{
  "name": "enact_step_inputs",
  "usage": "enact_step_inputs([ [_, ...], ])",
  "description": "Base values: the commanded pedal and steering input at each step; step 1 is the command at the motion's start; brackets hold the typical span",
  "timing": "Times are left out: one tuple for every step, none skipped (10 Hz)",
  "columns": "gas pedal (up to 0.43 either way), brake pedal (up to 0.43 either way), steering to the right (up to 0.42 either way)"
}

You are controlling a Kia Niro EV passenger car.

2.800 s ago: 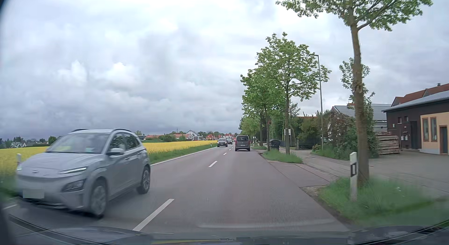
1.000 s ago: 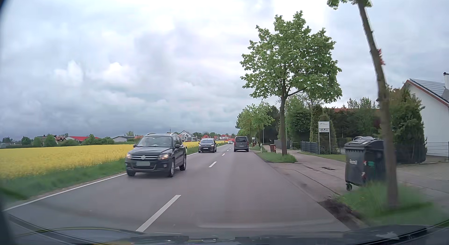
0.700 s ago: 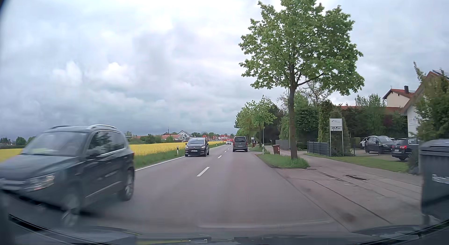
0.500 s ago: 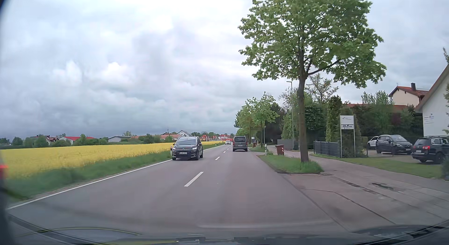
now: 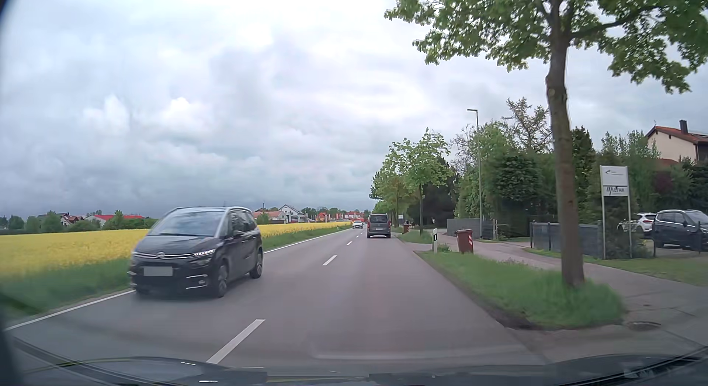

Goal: Follow the waypoints while adhering to traffic rules and regulations

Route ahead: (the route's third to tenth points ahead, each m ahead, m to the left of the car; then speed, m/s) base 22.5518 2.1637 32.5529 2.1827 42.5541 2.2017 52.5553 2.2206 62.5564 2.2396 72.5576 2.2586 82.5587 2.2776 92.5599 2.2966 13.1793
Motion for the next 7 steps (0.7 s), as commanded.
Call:
enact_step_inputs([
  [0.177, 0.012, 0.000],
  [0.177, 0.012, 0.000],
  [0.177, 0.012, 0.000],
  [0.177, 0.012, -0.004],
  [0.177, 0.012, -0.009],
  [0.177, 0.012, -0.010],
  [0.177, 0.012, -0.009],
])
